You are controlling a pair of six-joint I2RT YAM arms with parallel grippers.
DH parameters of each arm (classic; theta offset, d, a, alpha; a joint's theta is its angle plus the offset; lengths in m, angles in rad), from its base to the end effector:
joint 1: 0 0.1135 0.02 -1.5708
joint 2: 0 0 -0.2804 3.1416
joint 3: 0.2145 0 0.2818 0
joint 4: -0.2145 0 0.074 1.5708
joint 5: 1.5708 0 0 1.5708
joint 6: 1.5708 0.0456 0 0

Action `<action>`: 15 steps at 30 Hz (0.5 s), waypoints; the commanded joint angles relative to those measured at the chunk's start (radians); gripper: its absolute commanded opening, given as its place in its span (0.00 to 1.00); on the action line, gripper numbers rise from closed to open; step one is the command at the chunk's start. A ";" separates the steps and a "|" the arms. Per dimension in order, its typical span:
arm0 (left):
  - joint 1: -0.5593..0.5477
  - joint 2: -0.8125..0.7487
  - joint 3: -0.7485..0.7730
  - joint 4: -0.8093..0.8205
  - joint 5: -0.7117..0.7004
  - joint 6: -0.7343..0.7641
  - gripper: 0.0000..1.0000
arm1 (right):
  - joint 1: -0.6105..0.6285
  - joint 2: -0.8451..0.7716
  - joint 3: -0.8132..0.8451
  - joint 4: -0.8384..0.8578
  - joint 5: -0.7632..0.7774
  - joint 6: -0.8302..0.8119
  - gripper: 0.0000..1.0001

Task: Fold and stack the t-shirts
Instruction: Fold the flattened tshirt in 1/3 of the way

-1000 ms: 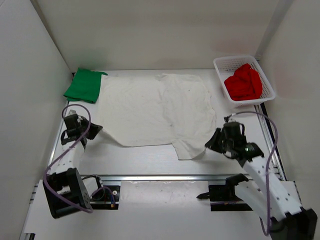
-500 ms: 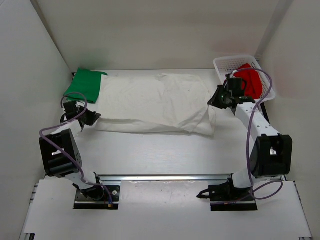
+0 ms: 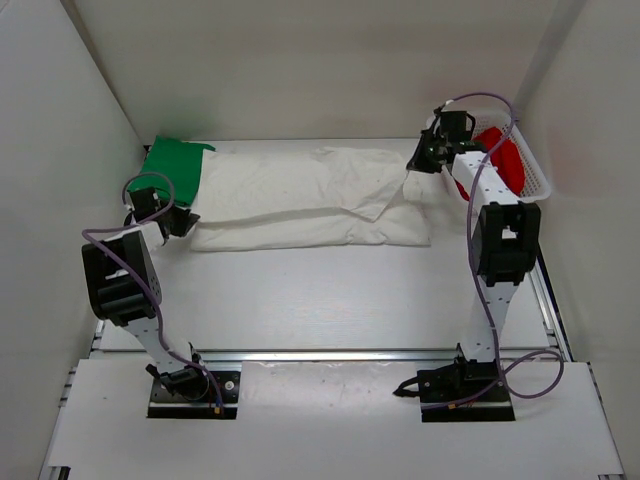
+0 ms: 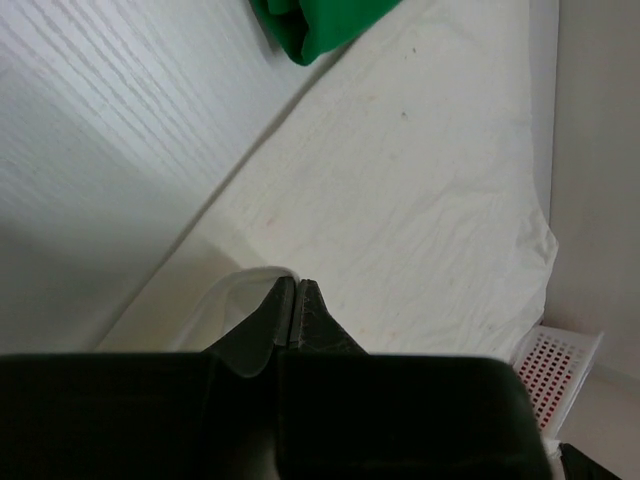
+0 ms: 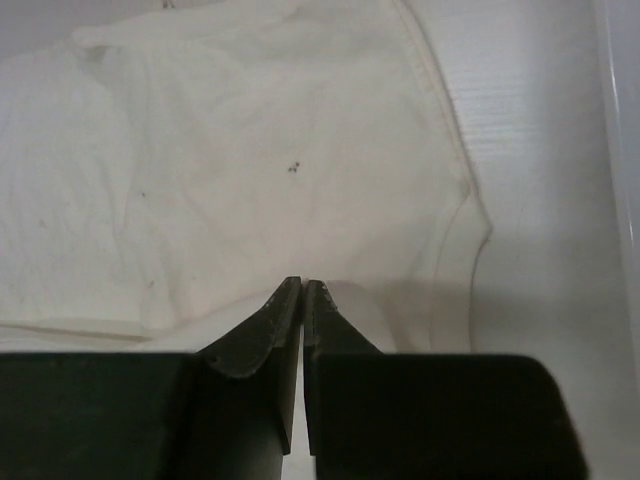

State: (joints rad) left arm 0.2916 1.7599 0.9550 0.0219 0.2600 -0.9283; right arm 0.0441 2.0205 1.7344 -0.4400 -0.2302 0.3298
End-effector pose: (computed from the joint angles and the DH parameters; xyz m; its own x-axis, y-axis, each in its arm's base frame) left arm 0.3774 0.1010 0.1487 -0.3221 -0.9045 -0.2795 -0.6028 0.4237 -0.6761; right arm 0.5105 0.0329 0.2673 -0.6967 0.2849 -0.6584 0.0130 0.9226 0.3855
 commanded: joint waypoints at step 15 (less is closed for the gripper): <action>0.043 -0.269 -0.192 -0.011 -0.034 0.115 0.33 | 0.045 -0.371 -0.341 0.154 0.063 0.024 0.00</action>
State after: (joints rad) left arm 0.3206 1.5646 0.8436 0.0128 0.2459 -0.8497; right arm 0.0959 1.8698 1.5696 -0.4343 -0.1631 0.3130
